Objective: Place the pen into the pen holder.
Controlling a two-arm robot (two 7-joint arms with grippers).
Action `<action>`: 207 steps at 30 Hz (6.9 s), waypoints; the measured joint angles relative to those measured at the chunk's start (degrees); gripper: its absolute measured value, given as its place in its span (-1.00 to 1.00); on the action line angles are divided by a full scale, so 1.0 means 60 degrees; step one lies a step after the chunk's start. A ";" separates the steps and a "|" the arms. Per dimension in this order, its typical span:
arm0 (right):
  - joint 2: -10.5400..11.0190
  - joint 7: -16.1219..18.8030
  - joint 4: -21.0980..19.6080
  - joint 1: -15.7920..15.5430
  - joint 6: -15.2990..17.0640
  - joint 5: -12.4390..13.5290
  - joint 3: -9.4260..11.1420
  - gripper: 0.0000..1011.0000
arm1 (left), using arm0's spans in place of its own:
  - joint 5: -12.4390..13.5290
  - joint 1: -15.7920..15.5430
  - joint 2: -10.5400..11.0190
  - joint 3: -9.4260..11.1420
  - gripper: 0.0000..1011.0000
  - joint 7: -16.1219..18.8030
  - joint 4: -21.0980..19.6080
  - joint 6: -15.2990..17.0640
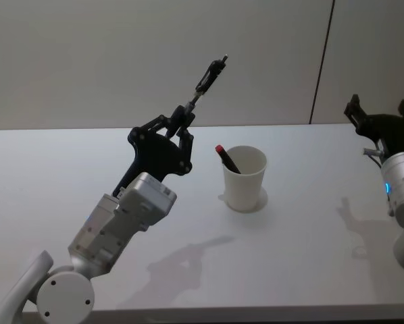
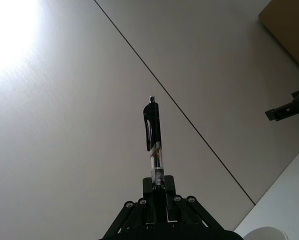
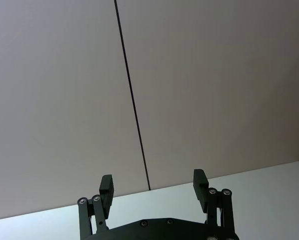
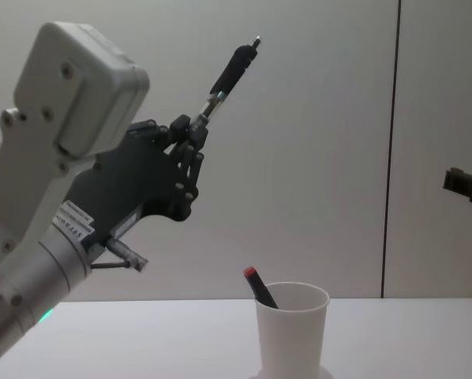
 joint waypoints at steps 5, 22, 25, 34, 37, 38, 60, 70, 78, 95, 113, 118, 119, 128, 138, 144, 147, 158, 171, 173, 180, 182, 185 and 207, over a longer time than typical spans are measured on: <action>0.0000 0.0008 0.0000 -0.0001 -0.0004 0.0000 0.0002 0.98 | -0.0077 -0.0019 0.0026 -0.0030 -0.73 -0.0134 0.0041 -0.0185; 0.0179 0.1368 -0.0359 -0.0247 -0.0151 0.0293 0.0036 0.98 | -0.0204 -0.0047 0.0070 -0.0081 -0.73 -0.0343 0.0111 -0.0497; 0.0233 0.1755 -0.0456 -0.0307 -0.0166 0.0406 0.0046 0.98 | -0.0213 -0.0049 0.0073 -0.0084 -0.73 -0.0363 0.0117 -0.0523; 0.0397 0.2969 -0.0750 -0.0449 -0.0133 0.0895 0.0081 0.98 | -0.0228 -0.0056 0.0080 -0.0093 -0.73 -0.0388 0.0126 -0.0562; 0.0434 0.3304 -0.0812 -0.0474 -0.0090 0.1045 0.0089 0.98 | -0.0232 -0.0056 0.0083 -0.0095 -0.73 -0.0393 0.0129 -0.0569; 0.0464 0.3505 -0.0859 -0.0490 -0.0065 0.1143 0.0094 0.98 | -0.0234 -0.0057 0.0084 -0.0096 -0.73 -0.0395 0.0131 -0.0573; 0.0547 0.4611 -0.0773 -0.0355 -0.0034 0.1513 -0.0003 0.98 | -0.0242 -0.0056 0.0085 -0.0096 -0.73 -0.0410 0.0132 -0.0599; 0.0431 0.4709 -0.0407 -0.0125 -0.0369 0.1243 -0.0139 0.98 | -0.0242 -0.0056 0.0085 -0.0096 -0.73 -0.0410 0.0132 -0.0599; 0.0304 0.4730 -0.0116 0.0062 -0.0720 0.0966 -0.0274 0.98 | -0.0242 -0.0056 0.0085 -0.0096 -0.73 -0.0409 0.0132 -0.0598; 0.0115 0.5448 0.0633 0.0450 -0.1535 0.0714 -0.0499 0.98 | -0.0241 -0.0056 0.0085 -0.0096 -0.73 -0.0409 0.0132 -0.0598; 0.0182 0.7612 0.0757 0.0616 -0.1273 0.1650 -0.0637 0.98 | -0.0242 -0.0056 0.0084 -0.0096 -0.73 -0.0409 0.0131 -0.0598; 0.0176 0.8033 0.0650 0.0672 -0.0919 0.1961 -0.0701 0.98 | -0.0242 -0.0056 0.0084 -0.0096 -0.73 -0.0409 0.0132 -0.0598; 0.0174 0.8077 0.0628 0.0679 -0.0867 0.2008 -0.0711 0.98 | -0.0242 -0.0056 0.0085 -0.0096 -0.73 -0.0408 0.0132 -0.0598; 0.0185 0.8489 0.0409 0.0764 -0.0285 0.2609 -0.0752 0.98 | -0.0241 -0.0056 0.0084 -0.0096 -0.73 -0.0409 0.0132 -0.0598; 0.0319 0.8792 0.0209 0.0804 0.0160 0.3298 -0.0665 0.98 | -0.0241 -0.0056 0.0085 -0.0096 -0.73 -0.0409 0.0131 -0.0598; 0.0424 0.8977 0.0077 0.0805 0.0368 0.3697 -0.0609 0.98 | -0.0241 -0.0056 0.0085 -0.0096 -0.73 -0.0408 0.0131 -0.0598; 0.0457 0.9027 0.0027 0.0802 0.0457 0.3846 -0.0601 0.98 | -0.0241 -0.0056 0.0084 -0.0095 -0.73 -0.0408 0.0132 -0.0598; 0.0455 0.9003 -0.0072 0.0836 0.0723 0.4089 -0.0717 0.98 | -0.0241 -0.0056 0.0084 -0.0096 -0.73 -0.0409 0.0132 -0.0598; 0.0246 0.8706 -0.0016 0.1035 0.0952 0.4020 -0.1027 0.98 | -0.0241 -0.0056 0.0084 -0.0096 -0.73 -0.0409 0.0131 -0.0598; 0.0212 0.8647 0.0006 0.1071 0.0979 0.3991 -0.1075 0.98 | -0.0241 -0.0056 0.0085 -0.0096 -0.73 -0.0408 0.0131 -0.0598; 0.0118 0.8473 0.0079 0.1177 0.1027 0.3912 -0.1207 0.94 | -0.0241 -0.0056 0.0085 -0.0096 -0.73 -0.0409 0.0132 -0.0598; 0.0101 0.8435 0.0097 0.1196 0.1031 0.3891 -0.1232 0.87 | -0.0241 -0.0056 0.0084 -0.0096 -0.73 -0.0408 0.0132 -0.0598; 0.0055 0.8317 0.0155 0.1252 0.1052 0.3846 -0.1299 0.71 | -0.0242 -0.0056 0.0084 -0.0096 -0.73 -0.0408 0.0132 -0.0598; -0.0089 0.7729 0.0329 0.1453 0.1114 0.3789 -0.1547 -0.60 | -0.0240 -0.0056 0.0085 -0.0095 -0.73 -0.0409 0.0132 -0.0593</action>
